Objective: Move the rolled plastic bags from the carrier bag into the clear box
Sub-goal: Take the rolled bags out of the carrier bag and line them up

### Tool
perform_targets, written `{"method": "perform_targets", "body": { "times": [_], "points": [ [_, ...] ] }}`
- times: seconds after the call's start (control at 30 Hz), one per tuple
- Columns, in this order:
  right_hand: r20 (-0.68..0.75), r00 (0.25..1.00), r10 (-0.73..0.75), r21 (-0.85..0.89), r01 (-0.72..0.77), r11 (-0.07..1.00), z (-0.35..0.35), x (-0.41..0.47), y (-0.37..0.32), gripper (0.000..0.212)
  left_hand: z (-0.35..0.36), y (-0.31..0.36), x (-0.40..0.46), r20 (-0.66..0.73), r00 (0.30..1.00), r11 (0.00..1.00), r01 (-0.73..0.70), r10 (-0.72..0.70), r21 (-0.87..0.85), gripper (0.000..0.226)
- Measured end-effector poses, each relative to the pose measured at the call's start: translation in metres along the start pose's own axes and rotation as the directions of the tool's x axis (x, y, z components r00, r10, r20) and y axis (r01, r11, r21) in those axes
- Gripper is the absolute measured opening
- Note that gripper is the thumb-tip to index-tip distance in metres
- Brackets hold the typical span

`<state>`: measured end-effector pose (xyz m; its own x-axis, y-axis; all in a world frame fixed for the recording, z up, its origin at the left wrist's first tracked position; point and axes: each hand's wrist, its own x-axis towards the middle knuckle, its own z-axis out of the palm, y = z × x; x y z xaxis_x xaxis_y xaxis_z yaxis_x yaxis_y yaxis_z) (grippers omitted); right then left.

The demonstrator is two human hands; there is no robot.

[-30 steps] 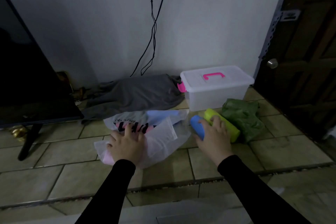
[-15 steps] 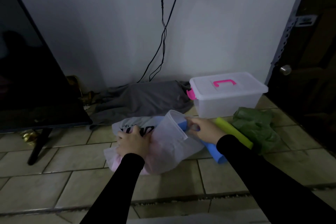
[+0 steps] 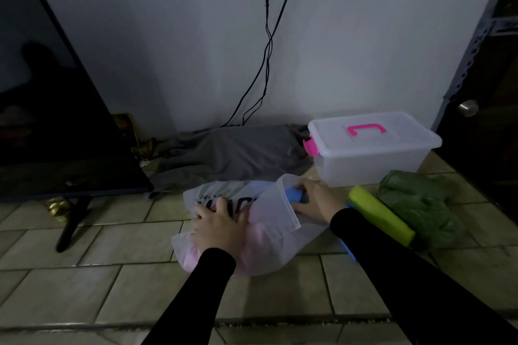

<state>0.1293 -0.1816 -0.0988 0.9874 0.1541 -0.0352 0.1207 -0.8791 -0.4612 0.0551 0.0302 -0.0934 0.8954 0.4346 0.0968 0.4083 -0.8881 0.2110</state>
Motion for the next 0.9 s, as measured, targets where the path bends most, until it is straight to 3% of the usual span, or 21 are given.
{"method": "perform_targets", "body": {
  "times": [0.13, 0.23, 0.33, 0.5, 0.63, 0.73, 0.9],
  "points": [
    [0.049, 0.999, -0.012, -0.084, 0.016, 0.996, 0.004, -0.003, -0.007, 0.072, 0.000, 0.002, 0.000, 0.002, 1.000, 1.000, -0.003, 0.003, 0.003, 0.065],
    [-0.055, 0.998, -0.008, 0.048, 0.011, 0.999, 0.002, -0.007, -0.009, 0.051, 0.001, 0.001, 0.001, 0.021, 1.000, 1.000, 0.002, -0.002, -0.001, 0.065],
    [-0.179, 0.984, 0.009, 0.200, 0.028, 0.979, -0.007, -0.025, -0.004, 0.045, 0.008, -0.004, 0.006, 0.016, 0.999, 0.997, -0.048, 0.048, 0.057, 0.069],
    [-0.519, 0.854, 0.018, 0.336, 0.185, 0.923, -0.021, -0.075, 0.010, 0.038, 0.009, -0.004, 0.006, 0.011, 1.000, 0.999, -0.017, 0.017, -0.032, 0.064],
    [-0.664, 0.733, 0.148, 0.383, 0.163, 0.909, -0.022, -0.115, 0.027, 0.041, 0.008, -0.002, 0.004, -0.005, 1.000, 0.997, -0.007, 0.007, -0.071, 0.065],
    [-0.661, 0.719, 0.217, 0.384, 0.075, 0.920, -0.016, -0.135, 0.038, 0.043, 0.005, -0.001, 0.001, -0.005, 1.000, 0.998, -0.002, 0.002, -0.063, 0.065],
    [-0.511, 0.808, 0.293, 0.322, -0.136, 0.937, -0.007, -0.146, 0.046, 0.037, 0.003, -0.003, -0.002, -0.014, 1.000, 0.998, -0.014, 0.013, -0.065, 0.065]
  ]
}}
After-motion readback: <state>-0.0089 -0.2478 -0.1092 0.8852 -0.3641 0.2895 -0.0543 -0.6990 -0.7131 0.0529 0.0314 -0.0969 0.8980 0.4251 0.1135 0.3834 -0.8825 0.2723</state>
